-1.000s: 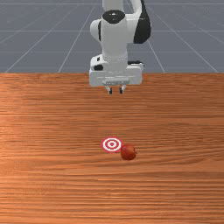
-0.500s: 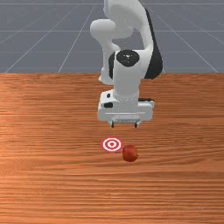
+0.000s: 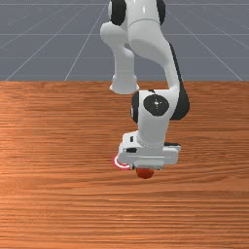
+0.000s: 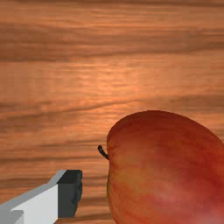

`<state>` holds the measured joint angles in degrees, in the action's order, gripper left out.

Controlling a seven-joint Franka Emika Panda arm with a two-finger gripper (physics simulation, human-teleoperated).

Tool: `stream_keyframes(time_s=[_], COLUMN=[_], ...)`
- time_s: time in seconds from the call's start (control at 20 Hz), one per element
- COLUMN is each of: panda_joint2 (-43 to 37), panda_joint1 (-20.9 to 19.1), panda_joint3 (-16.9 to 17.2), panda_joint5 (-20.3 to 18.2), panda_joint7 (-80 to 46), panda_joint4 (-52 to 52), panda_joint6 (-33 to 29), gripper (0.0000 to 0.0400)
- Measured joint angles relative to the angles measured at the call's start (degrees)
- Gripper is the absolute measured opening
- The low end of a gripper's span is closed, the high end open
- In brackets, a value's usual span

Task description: Pick the apple to the marker

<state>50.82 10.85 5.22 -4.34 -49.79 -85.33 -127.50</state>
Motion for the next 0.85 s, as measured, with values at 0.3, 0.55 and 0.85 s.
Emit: stream_keyframes(time_s=[0.3,0.55,0.85], panda_joint2=[1.7,-1.9,-6.6], panda_joint1=[0.1,0.6,-0.3], panda_joint3=[0.2,0.2,2.3], panda_joint5=[0.2,0.3,1.3], panda_joint7=[-0.4,-0.4,-0.3], panda_joint4=[2.5,-3.7,-12.4], panda_joint6=[0.0,-0.1,-0.6], gripper=[0.0287,0.0286,0.0335])
